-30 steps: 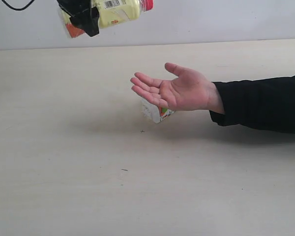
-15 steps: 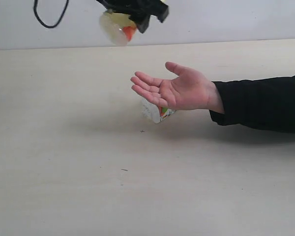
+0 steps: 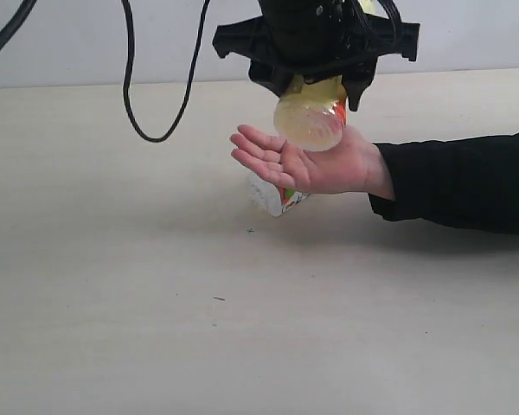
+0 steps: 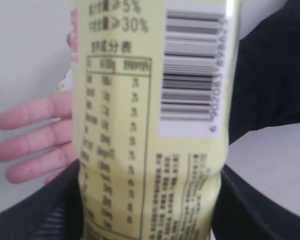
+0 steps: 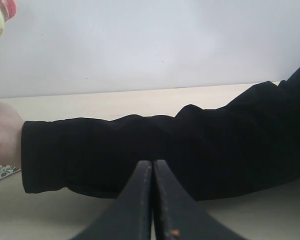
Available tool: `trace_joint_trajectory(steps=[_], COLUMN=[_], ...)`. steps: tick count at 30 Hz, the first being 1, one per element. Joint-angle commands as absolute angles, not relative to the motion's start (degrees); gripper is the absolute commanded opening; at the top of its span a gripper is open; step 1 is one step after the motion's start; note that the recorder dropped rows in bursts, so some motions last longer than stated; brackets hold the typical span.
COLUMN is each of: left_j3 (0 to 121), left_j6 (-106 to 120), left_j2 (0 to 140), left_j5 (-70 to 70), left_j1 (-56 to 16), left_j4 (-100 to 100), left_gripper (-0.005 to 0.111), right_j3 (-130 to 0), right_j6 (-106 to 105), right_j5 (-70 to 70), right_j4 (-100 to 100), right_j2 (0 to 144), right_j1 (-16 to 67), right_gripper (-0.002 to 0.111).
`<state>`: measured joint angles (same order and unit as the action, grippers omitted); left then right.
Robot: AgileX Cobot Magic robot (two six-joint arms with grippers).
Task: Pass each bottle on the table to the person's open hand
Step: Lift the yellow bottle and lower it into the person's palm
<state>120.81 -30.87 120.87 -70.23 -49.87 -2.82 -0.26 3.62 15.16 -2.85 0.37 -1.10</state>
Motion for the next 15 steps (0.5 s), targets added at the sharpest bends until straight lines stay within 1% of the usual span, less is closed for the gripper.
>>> trace_joint_trajectory(steps=[1,7,15], left_j3=[117.5,113.3,113.3], left_j6=[-39.3,-42.5,-44.2], left_j2=[120.2,121.1,123.7], left_j5=[-70.0,-70.0,-70.0], left_j1=[-50.2,-50.2,-50.2], left_j4=[-3.9,-3.9,-3.9], left_gripper=[0.0,0.0,0.0], right_j3=[0.0,0.0,0.0], right_j6=[3.7,3.7,3.7], right_j5=[15.0,15.0,15.0], right_j4=[-3.0,-3.0,-3.0], right_j2=[0.0,0.0,0.0], right_j1=[-1.4,-1.4,-1.4], right_gripper=[0.0,0.0,0.0])
